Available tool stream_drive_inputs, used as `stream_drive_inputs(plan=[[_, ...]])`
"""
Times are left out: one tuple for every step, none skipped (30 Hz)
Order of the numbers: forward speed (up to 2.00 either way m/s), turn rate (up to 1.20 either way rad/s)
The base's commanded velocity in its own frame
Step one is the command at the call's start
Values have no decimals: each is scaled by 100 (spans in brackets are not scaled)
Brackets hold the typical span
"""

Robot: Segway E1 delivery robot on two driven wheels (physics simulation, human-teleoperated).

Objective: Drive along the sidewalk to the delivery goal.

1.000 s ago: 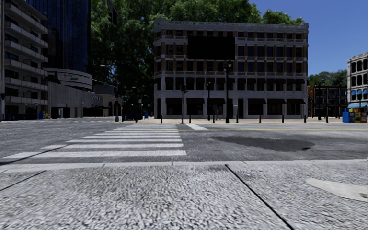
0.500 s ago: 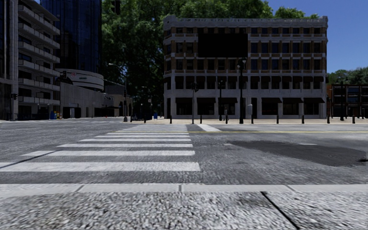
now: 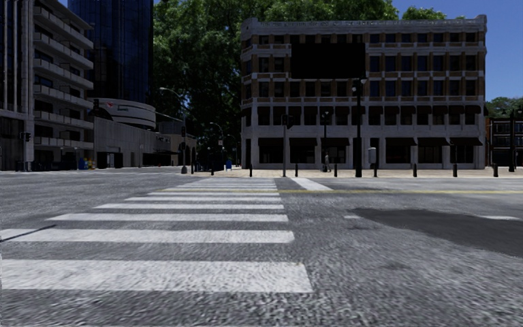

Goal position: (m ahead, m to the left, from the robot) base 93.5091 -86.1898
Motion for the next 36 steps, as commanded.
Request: stream_drive_inputs(plan=[[200, 0], [200, 0], [200, 0], [200, 0], [194, 0], [179, 0], [165, 0], [159, 0], [158, 0], [158, 0], [157, 0], [157, 0], [157, 0], [157, 0], [157, 0], [157, 0], [157, 0], [157, 0], [157, 0], [157, 3], [157, 7], [157, 7], [157, 8], [157, 8], [157, 8], [157, 8], [157, 8], [157, 8], [157, 8], [157, 8], [157, 8], [157, 9], [157, 11], [157, 12], [157, 12], [157, 12]])
